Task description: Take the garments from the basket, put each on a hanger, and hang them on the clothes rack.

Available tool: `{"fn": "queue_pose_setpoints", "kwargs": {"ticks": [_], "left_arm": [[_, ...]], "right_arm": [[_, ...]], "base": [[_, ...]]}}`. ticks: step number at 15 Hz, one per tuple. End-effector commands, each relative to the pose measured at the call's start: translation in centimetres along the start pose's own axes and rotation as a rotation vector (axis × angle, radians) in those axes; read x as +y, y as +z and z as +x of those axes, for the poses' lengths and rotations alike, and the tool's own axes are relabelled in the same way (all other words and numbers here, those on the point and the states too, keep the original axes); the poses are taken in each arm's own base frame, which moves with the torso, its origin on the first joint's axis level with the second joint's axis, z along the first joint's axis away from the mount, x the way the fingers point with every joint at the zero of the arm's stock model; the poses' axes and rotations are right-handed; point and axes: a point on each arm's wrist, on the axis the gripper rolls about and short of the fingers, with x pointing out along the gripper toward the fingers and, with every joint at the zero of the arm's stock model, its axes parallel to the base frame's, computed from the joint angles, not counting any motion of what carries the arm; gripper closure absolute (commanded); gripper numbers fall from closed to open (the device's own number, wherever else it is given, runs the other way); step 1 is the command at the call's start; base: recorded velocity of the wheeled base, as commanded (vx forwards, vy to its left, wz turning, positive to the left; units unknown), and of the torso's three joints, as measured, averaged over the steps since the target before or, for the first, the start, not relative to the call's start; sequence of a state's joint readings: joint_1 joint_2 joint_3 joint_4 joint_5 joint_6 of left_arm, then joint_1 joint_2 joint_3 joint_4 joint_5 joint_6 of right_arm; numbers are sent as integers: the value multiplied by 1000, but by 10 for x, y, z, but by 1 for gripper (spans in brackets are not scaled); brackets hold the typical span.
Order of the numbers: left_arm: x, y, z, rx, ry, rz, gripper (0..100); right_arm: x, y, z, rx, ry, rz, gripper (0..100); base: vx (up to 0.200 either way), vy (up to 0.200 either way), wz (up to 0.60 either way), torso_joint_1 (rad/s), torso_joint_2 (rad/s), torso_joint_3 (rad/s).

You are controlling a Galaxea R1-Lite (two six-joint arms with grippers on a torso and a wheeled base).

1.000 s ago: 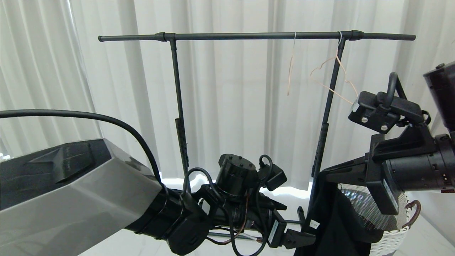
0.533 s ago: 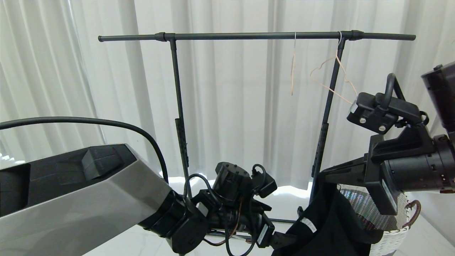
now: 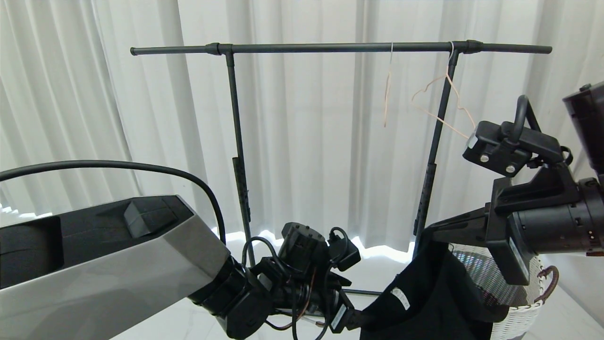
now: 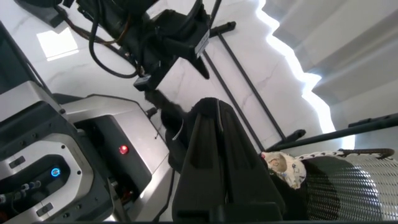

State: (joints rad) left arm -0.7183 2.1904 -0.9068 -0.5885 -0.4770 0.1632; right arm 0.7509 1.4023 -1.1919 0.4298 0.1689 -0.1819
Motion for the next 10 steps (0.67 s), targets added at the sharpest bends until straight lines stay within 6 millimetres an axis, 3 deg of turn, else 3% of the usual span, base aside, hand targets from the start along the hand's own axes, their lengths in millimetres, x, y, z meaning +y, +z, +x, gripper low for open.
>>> {"fn": "queue_pose_setpoints", "kwargs": {"ticks": [1, 5, 8, 10], "left_arm": [[-2, 0, -2, 2, -1, -1, 100], [-14, 6, -26, -24, -2, -45, 100], [-49, 55, -73, -174, -91, -262, 100], [-63, 72, -109, -181, -134, -325, 100]], "right_arm": [[0, 0, -1, -1, 0, -1, 100], [-1, -2, -3, 8, -37, 31, 100], [-3, -2, -7, -4, -59, 71, 100], [-6, -1, -8, -9, -69, 77, 100]], "base": [[0, 0, 0, 0, 0, 0], [0, 0, 0, 0, 0, 0], [0, 0, 0, 0, 0, 0], [0, 0, 0, 0, 0, 0]]}}
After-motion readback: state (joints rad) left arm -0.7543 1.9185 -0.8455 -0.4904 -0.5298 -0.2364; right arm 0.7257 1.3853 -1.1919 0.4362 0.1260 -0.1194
